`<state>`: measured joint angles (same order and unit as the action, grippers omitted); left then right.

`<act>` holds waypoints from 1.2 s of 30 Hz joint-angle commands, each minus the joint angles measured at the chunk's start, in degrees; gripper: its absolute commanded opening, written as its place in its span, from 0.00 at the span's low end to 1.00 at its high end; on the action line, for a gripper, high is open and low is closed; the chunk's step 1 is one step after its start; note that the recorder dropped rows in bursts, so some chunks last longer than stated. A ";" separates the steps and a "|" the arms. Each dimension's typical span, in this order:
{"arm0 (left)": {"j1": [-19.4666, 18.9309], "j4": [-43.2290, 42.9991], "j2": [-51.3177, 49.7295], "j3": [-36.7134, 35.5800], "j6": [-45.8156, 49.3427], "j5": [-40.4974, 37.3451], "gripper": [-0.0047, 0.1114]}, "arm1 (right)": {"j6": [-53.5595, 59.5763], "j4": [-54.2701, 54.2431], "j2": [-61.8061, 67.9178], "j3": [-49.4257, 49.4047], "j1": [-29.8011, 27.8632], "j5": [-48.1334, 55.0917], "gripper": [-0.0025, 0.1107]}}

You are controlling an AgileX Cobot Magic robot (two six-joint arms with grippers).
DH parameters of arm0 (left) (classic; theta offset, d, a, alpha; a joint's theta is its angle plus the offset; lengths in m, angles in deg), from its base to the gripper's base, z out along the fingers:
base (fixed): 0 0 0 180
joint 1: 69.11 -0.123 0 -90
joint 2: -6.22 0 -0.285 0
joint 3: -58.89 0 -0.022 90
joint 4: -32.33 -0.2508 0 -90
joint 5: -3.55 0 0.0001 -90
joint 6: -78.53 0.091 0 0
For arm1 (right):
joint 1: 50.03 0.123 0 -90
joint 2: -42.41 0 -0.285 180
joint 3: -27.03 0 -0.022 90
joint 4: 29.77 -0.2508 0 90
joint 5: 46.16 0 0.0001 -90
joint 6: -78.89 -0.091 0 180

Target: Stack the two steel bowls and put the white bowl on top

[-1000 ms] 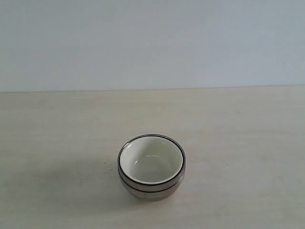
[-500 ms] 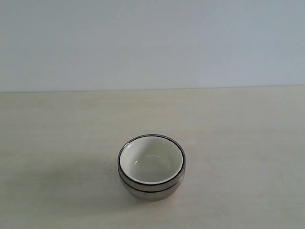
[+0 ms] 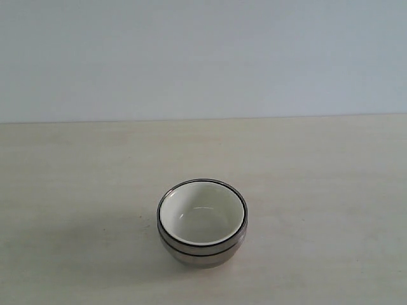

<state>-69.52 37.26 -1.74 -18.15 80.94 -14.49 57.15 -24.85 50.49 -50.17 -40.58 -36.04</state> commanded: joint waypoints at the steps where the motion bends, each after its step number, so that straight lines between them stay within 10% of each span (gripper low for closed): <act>1: 0.29 0.00 0.18 -0.17 -0.27 0.43 0.07 | 0.46 0.09 -0.29 -0.01 -0.21 0.30 0.02; 9: 0.29 0.00 0.18 -0.17 -0.27 0.43 0.07 | 26.27 -17.90 -0.29 -0.01 -0.21 -1.21 0.02; 36: 0.29 0.00 0.18 -0.17 -0.27 0.43 0.07 | 31.40 -18.01 -0.29 -0.01 -0.21 1.79 0.02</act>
<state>-69.52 37.26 -1.74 -18.15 80.94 -14.49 85.87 -43.15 50.49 -50.17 -40.58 -34.51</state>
